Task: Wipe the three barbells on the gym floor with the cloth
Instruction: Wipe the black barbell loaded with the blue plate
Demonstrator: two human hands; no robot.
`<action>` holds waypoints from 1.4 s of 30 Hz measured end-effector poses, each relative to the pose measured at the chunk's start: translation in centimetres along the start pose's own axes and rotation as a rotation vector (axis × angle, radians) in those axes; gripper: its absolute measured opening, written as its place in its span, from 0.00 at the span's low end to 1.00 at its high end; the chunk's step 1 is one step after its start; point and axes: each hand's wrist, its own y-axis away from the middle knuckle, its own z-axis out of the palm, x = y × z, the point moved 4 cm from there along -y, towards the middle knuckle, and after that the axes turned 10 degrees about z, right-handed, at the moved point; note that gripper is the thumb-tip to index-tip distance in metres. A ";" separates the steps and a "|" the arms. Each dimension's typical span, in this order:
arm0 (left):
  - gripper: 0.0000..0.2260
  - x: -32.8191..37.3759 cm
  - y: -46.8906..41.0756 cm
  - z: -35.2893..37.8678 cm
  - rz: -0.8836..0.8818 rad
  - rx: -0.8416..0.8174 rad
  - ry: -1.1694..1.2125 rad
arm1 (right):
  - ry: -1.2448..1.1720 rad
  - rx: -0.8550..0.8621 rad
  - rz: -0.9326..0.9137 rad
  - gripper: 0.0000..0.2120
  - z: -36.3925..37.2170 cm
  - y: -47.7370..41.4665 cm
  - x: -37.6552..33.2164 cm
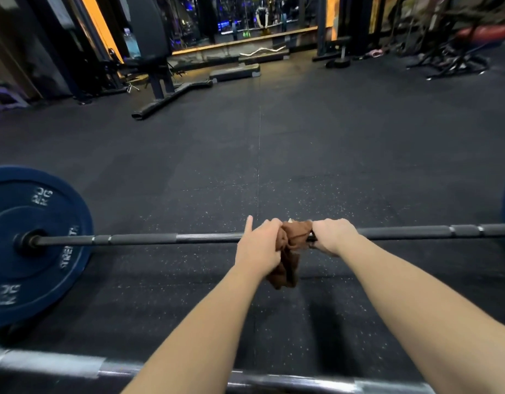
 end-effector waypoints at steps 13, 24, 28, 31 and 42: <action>0.10 -14.1 4.6 -5.8 -0.258 -0.025 -0.181 | 0.043 0.066 0.049 0.15 0.3 0.1 -0.4; 0.13 -13.7 2.9 -6.9 -0.202 -0.162 -0.205 | 0.122 0.004 0.122 0.09 0.4 0.1 -0.7; 0.15 -14.6 3.4 -6.4 -0.141 -0.091 -0.166 | 0.085 -0.016 0.168 0.12 0.5 -0.2 -0.6; 0.16 -14.8 3.6 -6.3 -0.120 -0.070 -0.147 | 0.061 -0.065 0.208 0.18 0.2 0.2 -0.9; 0.14 -15.5 5.4 -5.9 -0.059 0.100 -0.034 | -0.073 0.073 0.003 0.26 -2.8 0.5 -14.3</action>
